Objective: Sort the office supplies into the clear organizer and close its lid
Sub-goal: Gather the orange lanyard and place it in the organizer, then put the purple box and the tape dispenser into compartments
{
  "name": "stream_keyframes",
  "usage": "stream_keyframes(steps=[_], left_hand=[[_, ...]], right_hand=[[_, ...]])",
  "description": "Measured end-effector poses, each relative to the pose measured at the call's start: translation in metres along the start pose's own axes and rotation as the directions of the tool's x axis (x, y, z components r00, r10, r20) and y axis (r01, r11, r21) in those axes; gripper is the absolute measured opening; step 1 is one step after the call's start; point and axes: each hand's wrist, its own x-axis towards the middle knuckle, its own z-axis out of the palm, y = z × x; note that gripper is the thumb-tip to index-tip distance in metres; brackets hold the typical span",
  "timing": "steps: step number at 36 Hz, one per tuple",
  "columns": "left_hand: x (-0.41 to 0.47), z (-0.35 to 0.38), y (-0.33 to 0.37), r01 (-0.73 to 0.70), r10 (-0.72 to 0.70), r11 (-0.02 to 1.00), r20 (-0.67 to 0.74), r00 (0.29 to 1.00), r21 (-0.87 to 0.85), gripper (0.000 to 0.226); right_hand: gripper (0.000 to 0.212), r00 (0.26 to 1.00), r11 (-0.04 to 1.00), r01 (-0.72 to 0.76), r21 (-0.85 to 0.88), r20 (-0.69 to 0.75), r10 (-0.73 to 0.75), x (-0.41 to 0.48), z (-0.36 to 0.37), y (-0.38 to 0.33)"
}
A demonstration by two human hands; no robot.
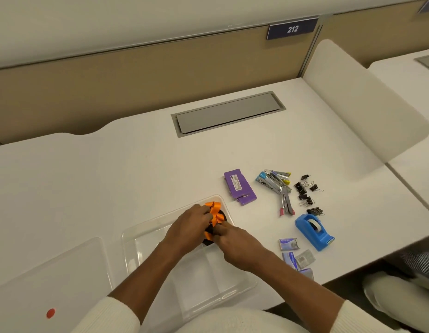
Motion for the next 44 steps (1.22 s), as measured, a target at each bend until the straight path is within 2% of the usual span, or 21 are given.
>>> stream_keyframes(steps=[5, 10, 15, 19, 23, 27, 31, 34, 38, 42, 44], left_hand=[[0.009, -0.005, 0.007, 0.075, -0.077, 0.996, 0.044, 0.996, 0.046, 0.034], [0.016, -0.025, 0.030, 0.173, -0.151, 0.967, -0.129, 0.980, 0.185, 0.021], [0.037, -0.034, 0.052, 0.233, -0.191, 0.960, -0.250, 0.949, 0.153, 0.031], [0.065, -0.033, 0.058, 0.186, -0.162, 0.980, -0.278, 0.947, 0.064, 0.029], [0.100, -0.033, 0.057, 0.140, -0.143, 0.990, -0.205, 0.968, -0.030, 0.053], [0.129, -0.029, 0.053, 0.140, -0.139, 0.990, -0.040, 0.989, 0.029, 0.091], [0.149, -0.020, 0.055, 0.127, -0.129, 0.991, 0.076, 0.989, 0.035, 0.125], [0.158, -0.013, 0.059, 0.150, -0.150, 0.989, 0.108, 0.983, 0.008, 0.136], [0.166, -0.008, 0.065, 0.136, -0.138, 0.990, 0.096, 0.986, 0.031, 0.128], [0.170, -0.011, 0.067, 0.132, -0.132, 0.991, 0.067, 0.989, -0.005, 0.100], [0.170, -0.012, 0.068, 0.113, -0.111, 0.993, 0.068, 0.992, -0.024, 0.094]], right_hand=[[0.041, 0.988, 0.998, -0.019, 0.053, -0.151, 0.026, -0.011, -0.005, 0.003], [0.030, 0.924, 0.978, -0.172, 0.116, -0.324, 0.201, -0.041, -0.024, 0.017], [0.020, 0.772, 0.892, -0.381, 0.244, -0.447, 0.452, -0.076, -0.038, 0.048], [0.026, 0.610, 0.774, -0.561, 0.292, -0.487, 0.625, -0.105, -0.038, 0.078], [0.045, 0.518, 0.659, -0.701, 0.271, -0.442, 0.732, -0.125, -0.035, 0.102], [0.060, 0.448, 0.572, -0.775, 0.269, -0.404, 0.797, -0.134, -0.028, 0.114], [0.067, 0.437, 0.538, -0.807, 0.244, -0.366, 0.822, -0.140, -0.018, 0.120], [0.068, 0.440, 0.523, -0.823, 0.221, -0.334, 0.834, -0.142, -0.012, 0.124], [0.068, 0.446, 0.512, -0.829, 0.223, -0.289, 0.847, -0.143, -0.007, 0.129], [0.066, 0.441, 0.504, -0.828, 0.246, -0.270, 0.856, -0.143, -0.006, 0.131], [0.065, 0.429, 0.489, -0.836, 0.250, -0.257, 0.866, -0.143, -0.006, 0.133]])
